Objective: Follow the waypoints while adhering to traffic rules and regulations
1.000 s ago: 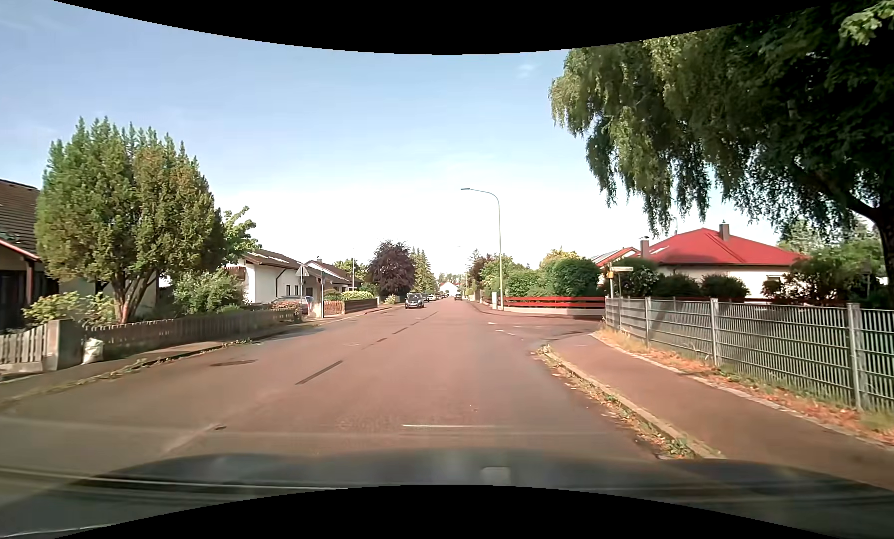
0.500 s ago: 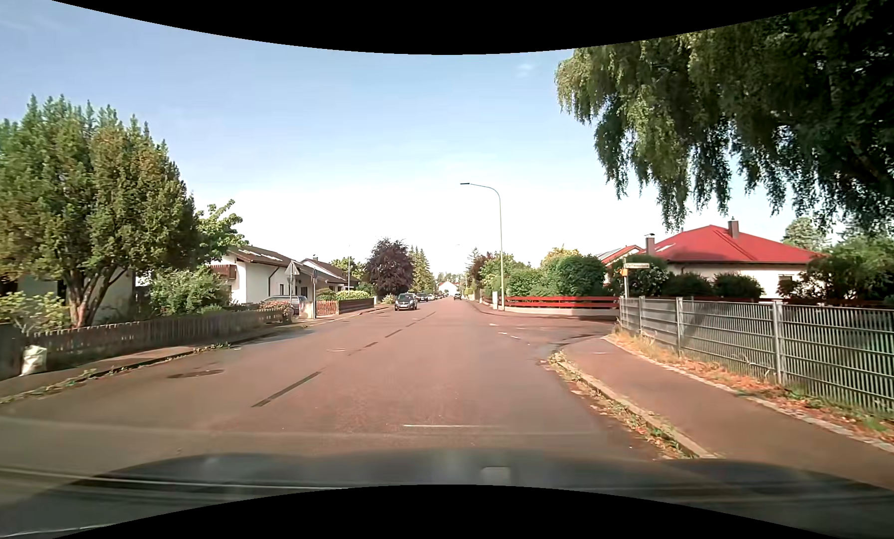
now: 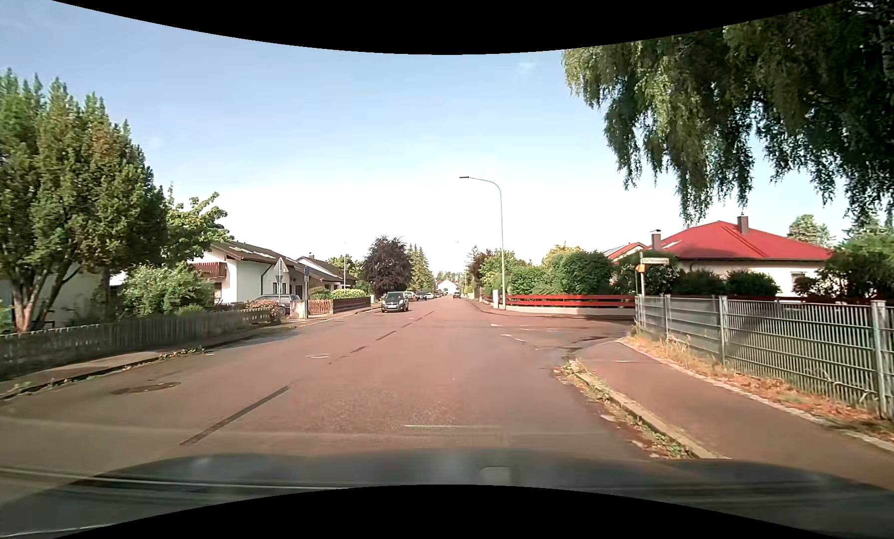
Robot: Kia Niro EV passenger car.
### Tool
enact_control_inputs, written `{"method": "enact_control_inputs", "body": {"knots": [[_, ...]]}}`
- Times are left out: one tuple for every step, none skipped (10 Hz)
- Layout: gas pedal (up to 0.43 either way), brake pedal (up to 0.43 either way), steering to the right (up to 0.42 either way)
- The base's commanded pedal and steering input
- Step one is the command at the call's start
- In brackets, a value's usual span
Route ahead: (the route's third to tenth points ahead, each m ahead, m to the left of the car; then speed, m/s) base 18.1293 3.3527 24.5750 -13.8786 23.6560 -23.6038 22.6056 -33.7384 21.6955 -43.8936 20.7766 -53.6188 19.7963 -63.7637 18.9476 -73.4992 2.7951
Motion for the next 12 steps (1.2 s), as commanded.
{"method": "enact_control_inputs", "body": {"knots": [[0.0, 0.0, 0.0], [0.0, 0.0, 0.0], [0.0, 0.0, 0.001], [0.0, 0.0, 0.001], [0.0, 0.0, 0.0], [0.0, 0.0, 0.001], [0.0, 0.0, 0.0], [0.0, 0.0, 0.0], [0.0, 0.0, 0.0], [0.0, 0.0, 0.001], [0.0, 0.0, 0.0], [0.0, 0.0, 0.0]]}}
